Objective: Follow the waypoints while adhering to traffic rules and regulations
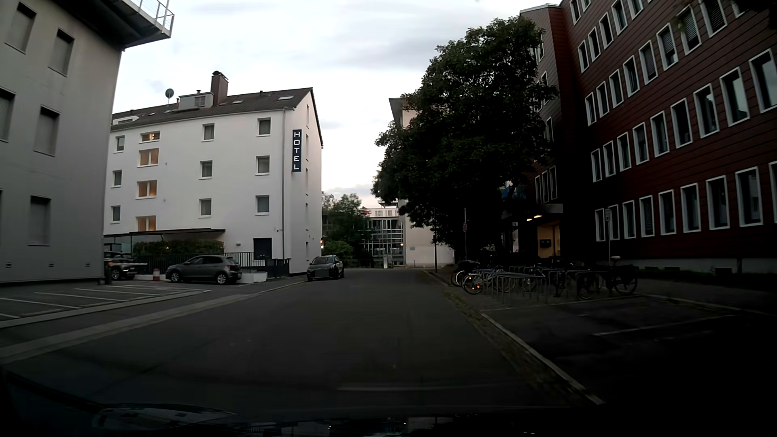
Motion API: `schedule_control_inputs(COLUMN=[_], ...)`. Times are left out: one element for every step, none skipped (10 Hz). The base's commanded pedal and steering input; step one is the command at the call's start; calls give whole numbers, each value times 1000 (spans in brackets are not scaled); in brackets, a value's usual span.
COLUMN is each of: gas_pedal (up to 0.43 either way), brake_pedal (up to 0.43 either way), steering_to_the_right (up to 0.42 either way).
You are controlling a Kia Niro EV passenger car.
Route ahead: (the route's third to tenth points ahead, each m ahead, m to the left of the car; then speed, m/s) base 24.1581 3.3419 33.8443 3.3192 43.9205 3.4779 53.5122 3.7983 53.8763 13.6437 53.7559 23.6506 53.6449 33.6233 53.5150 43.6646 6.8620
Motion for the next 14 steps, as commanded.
schedule_control_inputs(gas_pedal=[79, 79, 79, 79, 79, 79, 79, 59, 47, 47, 47, 47, 47, 47], brake_pedal=[0, 0, 0, 0, 0, 0, 0, 0, 0, 0, 0, 0, 0, 0], steering_to_the_right=[-4, -5, -5, -5, -4, -5, -4, -3, -1, -1, -1, -1, 0, 0])
